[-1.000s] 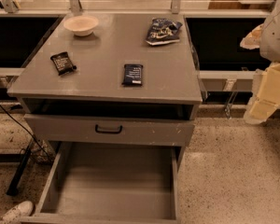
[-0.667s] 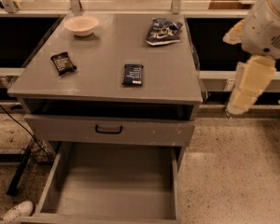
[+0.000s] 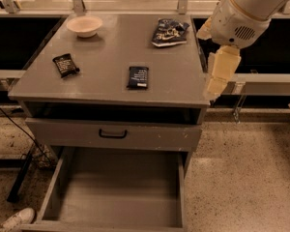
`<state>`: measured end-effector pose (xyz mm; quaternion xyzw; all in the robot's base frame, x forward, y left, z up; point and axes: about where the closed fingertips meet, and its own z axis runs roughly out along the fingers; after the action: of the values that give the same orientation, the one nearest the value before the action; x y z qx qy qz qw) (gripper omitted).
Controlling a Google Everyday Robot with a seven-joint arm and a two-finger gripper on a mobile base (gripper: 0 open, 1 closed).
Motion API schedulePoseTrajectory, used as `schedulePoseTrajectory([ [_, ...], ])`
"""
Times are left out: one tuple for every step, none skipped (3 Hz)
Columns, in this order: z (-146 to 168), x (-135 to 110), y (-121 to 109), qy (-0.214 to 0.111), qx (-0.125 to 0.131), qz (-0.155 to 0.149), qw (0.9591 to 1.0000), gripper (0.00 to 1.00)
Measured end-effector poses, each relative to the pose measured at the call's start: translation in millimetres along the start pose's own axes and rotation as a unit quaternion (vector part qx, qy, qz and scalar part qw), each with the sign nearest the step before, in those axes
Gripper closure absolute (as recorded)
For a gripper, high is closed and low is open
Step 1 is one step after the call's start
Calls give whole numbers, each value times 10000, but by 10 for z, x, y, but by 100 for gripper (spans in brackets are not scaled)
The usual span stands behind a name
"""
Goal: Place rxbar blueberry into middle drawer
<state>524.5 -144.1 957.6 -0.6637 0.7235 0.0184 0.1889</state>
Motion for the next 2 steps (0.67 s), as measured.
schedulePoseTrajectory([
  [215, -267, -187, -170, -118, -197, 9996, 0],
  [611, -587, -422, -376, -418, -389, 9977, 0],
])
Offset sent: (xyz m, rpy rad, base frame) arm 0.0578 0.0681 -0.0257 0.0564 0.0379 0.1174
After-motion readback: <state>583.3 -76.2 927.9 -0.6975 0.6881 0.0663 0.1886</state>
